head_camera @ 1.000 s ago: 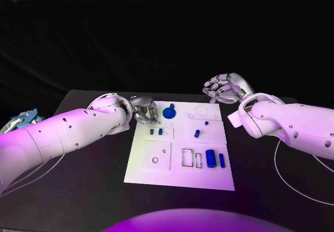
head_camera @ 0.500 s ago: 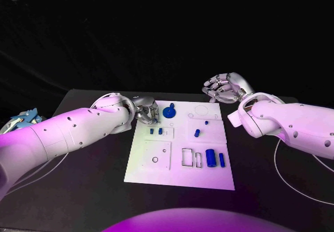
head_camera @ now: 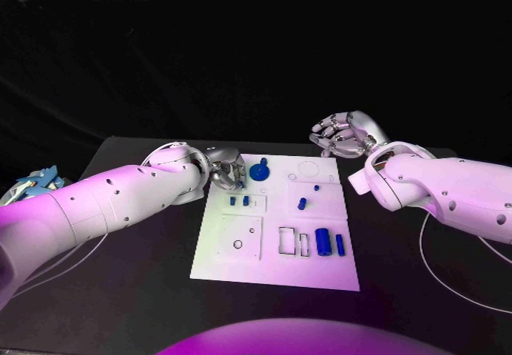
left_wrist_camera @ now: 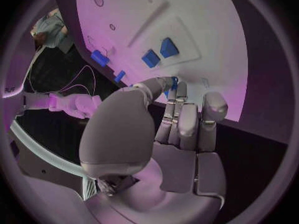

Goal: Assemble the parts on the task board

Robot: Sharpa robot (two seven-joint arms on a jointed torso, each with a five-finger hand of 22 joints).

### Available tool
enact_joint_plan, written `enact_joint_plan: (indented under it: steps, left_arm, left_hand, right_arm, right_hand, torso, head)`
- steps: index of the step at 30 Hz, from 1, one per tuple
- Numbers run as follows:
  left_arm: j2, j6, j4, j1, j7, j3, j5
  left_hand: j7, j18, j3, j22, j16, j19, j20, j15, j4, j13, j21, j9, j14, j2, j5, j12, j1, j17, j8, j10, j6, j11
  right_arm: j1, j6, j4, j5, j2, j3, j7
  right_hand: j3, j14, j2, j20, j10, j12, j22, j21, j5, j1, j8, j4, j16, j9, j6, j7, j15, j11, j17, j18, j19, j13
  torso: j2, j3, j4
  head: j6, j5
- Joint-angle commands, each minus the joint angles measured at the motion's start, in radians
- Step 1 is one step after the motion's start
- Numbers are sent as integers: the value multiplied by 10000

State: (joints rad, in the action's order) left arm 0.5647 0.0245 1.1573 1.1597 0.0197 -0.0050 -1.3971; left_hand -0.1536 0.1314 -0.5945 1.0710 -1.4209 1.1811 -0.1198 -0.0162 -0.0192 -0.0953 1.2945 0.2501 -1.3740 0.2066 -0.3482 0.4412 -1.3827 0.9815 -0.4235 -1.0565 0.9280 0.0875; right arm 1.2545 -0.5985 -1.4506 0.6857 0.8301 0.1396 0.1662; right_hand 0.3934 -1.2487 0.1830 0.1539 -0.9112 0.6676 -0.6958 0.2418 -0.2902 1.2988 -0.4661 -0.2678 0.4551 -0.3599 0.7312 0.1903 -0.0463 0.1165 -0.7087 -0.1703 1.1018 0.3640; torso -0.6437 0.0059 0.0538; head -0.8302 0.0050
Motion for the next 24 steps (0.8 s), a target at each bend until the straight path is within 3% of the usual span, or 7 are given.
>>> enact_joint_plan:
  steps: [1,14,24]
  left_arm:
    - [-40,72,31,7,13,4,-31]
    - [-183,-179,-127,4,133,1,-21]
    - [-232,-425,-221,3,277,-16,-28]
  left_hand:
    - [-21,-105,41,10,25,19,-26,-29,5,11,17,14,34,-17,62,-54,67,7,59,-44,76,9]
    - [-25,-108,44,25,41,33,-20,-25,17,9,26,17,50,-34,61,-73,56,-57,70,-72,94,8]
    - [-17,-87,50,-62,80,-37,-16,-25,36,8,-24,17,100,-34,64,-94,42,-189,87,-81,93,7]
  right_arm:
    - [-5,101,-2,24,-9,-2,84]
    - [-5,103,-7,24,-14,-2,79]
    - [-5,103,-16,24,-2,-2,76]
  right_hand:
    - [-43,-71,-92,-4,27,38,10,-47,-69,-40,-25,33,-45,16,-75,68,-5,26,-15,-108,65,-11]
    - [-43,-71,-92,-4,27,38,10,-47,-69,-40,-25,33,-45,16,-75,68,-5,26,-15,-108,65,-11]
    - [-43,-71,-92,-4,27,38,10,-47,-69,-40,-25,33,-45,16,-75,68,-5,26,-15,-108,65,-11]
  torso:
    - [-2,-1,10]
    - [-14,-2,-6]
    - [3,-4,16]
  head:
    - [-3,-8]
    - [-31,-18]
    - [-22,-35]
